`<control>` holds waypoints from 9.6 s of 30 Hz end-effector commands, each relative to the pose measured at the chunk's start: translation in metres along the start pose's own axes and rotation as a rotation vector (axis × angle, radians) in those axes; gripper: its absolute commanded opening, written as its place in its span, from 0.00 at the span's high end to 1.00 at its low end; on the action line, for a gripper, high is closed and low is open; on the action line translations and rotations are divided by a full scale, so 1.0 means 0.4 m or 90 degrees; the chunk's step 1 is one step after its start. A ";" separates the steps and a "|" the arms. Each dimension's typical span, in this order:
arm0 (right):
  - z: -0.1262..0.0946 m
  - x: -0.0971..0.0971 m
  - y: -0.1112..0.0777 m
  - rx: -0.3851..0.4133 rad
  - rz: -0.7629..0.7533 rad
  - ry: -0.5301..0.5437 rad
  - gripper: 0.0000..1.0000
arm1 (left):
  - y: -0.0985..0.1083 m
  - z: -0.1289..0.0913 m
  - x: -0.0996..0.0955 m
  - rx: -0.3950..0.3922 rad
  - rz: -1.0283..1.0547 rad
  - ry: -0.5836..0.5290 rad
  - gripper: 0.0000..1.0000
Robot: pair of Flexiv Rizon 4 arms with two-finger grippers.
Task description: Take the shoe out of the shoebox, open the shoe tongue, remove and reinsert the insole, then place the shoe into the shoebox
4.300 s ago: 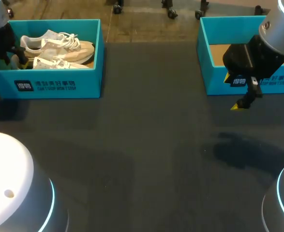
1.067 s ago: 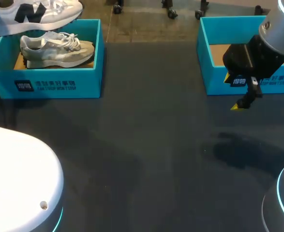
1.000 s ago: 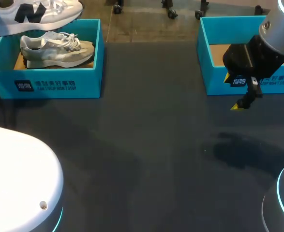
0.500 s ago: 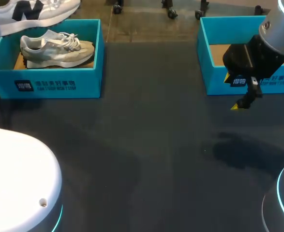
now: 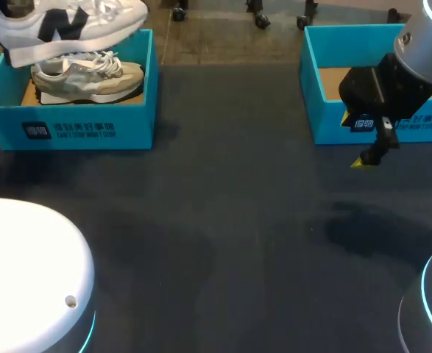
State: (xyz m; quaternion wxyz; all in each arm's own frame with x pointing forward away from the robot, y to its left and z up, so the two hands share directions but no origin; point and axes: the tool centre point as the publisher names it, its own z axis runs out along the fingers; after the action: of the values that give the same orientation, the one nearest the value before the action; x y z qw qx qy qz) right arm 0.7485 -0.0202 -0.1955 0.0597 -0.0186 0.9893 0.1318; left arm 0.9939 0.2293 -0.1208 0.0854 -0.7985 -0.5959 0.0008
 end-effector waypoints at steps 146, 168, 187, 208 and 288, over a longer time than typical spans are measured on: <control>0.002 -0.001 0.001 0.001 0.001 0.000 0.00 | -0.284 0.628 -0.908 -0.052 0.106 0.082 0.18; 0.002 -0.001 0.001 0.001 0.001 0.000 0.00 | -0.341 0.472 -0.914 -0.047 0.051 -0.011 0.00; 0.002 -0.001 0.001 0.001 0.001 0.000 0.00 | -0.391 0.413 -0.891 0.037 -0.202 -0.115 0.00; 0.002 -0.001 0.001 0.001 0.001 0.000 0.00 | -0.370 0.403 -0.700 0.168 -0.467 -0.274 0.00; 0.002 -0.001 0.001 0.001 0.001 0.000 0.00 | -0.387 0.614 -0.826 0.467 -0.903 -0.717 0.00</control>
State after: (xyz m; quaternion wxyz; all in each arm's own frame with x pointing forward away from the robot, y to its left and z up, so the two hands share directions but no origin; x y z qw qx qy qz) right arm 0.7485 -0.0201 -0.1956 0.0597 -0.0186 0.9893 0.1317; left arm 0.7267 -0.0022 -0.3686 0.0151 -0.0659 -0.8557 0.5130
